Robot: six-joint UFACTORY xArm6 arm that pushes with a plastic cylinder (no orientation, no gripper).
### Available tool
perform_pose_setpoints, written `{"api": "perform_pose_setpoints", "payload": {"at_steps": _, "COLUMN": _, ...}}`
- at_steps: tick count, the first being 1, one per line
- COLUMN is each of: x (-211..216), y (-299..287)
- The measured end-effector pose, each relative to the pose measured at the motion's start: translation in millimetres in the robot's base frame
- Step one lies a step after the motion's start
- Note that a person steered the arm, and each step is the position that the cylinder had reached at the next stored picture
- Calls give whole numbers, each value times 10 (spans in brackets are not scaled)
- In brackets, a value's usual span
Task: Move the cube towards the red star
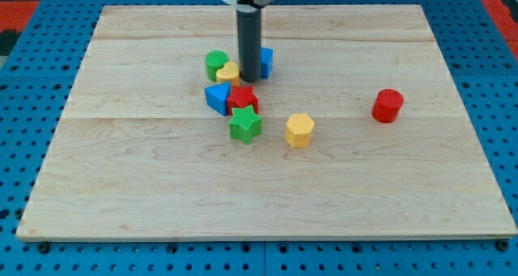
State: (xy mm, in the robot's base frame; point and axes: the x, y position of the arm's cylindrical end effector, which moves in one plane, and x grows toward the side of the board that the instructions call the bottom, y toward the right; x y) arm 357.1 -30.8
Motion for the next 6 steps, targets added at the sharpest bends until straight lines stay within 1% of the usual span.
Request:
{"api": "perform_pose_setpoints", "payload": {"at_steps": 1, "x": -1, "y": -220}}
{"api": "perform_pose_setpoints", "payload": {"at_steps": 2, "x": -378, "y": -2}}
{"api": "perform_pose_setpoints", "payload": {"at_steps": 3, "x": -783, "y": -64}}
{"api": "perform_pose_setpoints", "payload": {"at_steps": 4, "x": -712, "y": 429}}
{"api": "perform_pose_setpoints", "payload": {"at_steps": 5, "x": 220, "y": 350}}
{"api": "perform_pose_setpoints", "payload": {"at_steps": 6, "x": 441, "y": 16}}
